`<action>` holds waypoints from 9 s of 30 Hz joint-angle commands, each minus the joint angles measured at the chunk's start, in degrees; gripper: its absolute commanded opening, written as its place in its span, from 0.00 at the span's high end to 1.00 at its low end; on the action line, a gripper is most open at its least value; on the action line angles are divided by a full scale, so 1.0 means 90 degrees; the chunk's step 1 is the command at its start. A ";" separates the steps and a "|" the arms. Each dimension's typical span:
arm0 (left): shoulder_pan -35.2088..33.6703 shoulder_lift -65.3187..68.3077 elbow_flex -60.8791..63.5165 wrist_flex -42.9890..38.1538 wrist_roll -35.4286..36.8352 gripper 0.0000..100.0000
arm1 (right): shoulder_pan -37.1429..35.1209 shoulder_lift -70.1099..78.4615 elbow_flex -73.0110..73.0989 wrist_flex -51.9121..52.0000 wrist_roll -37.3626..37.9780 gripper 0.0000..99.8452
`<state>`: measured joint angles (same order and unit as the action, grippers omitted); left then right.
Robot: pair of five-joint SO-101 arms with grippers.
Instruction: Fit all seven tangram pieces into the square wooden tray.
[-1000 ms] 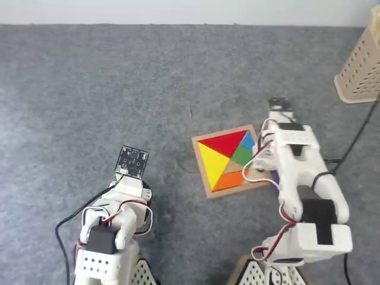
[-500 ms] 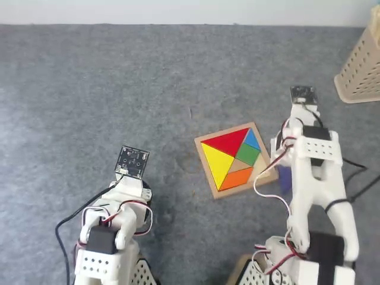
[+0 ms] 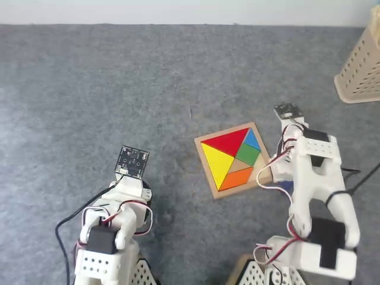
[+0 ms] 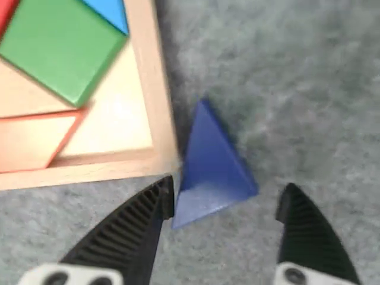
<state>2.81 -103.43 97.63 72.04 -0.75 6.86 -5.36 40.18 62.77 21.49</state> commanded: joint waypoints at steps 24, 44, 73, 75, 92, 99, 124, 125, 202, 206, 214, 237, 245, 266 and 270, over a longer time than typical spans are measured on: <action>0.0039 -0.0137 -0.0122 0.0039 0.0049 0.99 | 0.0415 0.0982 -0.1016 -0.0493 0.0274 0.90; 0.0039 -0.0137 -0.0122 0.0039 0.0049 0.99 | -0.0034 0.1118 -0.1788 -0.0269 0.3214 0.67; 0.0039 -0.0137 -0.0122 0.0039 0.0049 0.99 | 0.0728 0.2232 -0.2208 -0.0015 0.2803 0.77; 0.0039 -0.0137 -0.0122 0.0039 0.0049 0.99 | 0.0737 0.2242 -0.2237 0.0093 0.2803 0.86; 0.0039 -0.0137 -0.0122 0.0039 0.0049 0.99 | -0.0415 0.1421 -0.4103 0.1451 -0.0762 0.95; 0.0039 -0.0137 -0.0122 0.0039 0.0049 0.99 | -0.0933 0.1040 -0.4083 0.1792 -0.0957 0.95; 0.0039 -0.0137 -0.0122 0.0039 0.0049 0.99 | -0.0171 -0.0337 -0.0977 0.0933 0.2842 0.75; 0.0039 -0.0137 -0.0122 0.0039 0.0049 0.99 | -0.0171 -0.0327 -0.0918 0.0864 0.2862 0.75; 0.0039 -0.0137 -0.0122 0.0039 0.0049 0.99 | -0.1724 0.1441 -0.2686 0.1587 -0.4484 0.88; 0.0039 -0.0137 -0.0122 0.0039 0.0049 0.99 | -0.1216 0.1538 -0.2960 0.1929 -0.4532 0.84; 0.0049 -0.0137 -0.0122 0.0039 0.0049 0.99 | -0.1509 0.1568 -0.2960 0.1900 -0.4484 0.77; 0.0049 -0.0137 -0.0122 0.0039 0.0049 0.99 | -0.0444 -0.1626 -0.1250 0.1236 -0.1319 0.96; 0.0049 -0.0137 -0.0122 0.0039 0.0049 0.99 | -0.1011 -0.2486 0.0742 0.1402 0.0694 0.99; 0.0049 -0.0137 -0.0122 0.0039 0.0049 0.99 | -0.1197 -0.0581 0.0039 0.0200 0.0352 0.99; 0.0049 -0.0137 -0.0122 0.0039 0.0049 0.99 | -0.1411 -0.0601 0.0039 0.0044 0.0352 0.99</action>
<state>2.81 -103.43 97.63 72.04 -0.75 -4.66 -10.11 43.60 64.09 25.36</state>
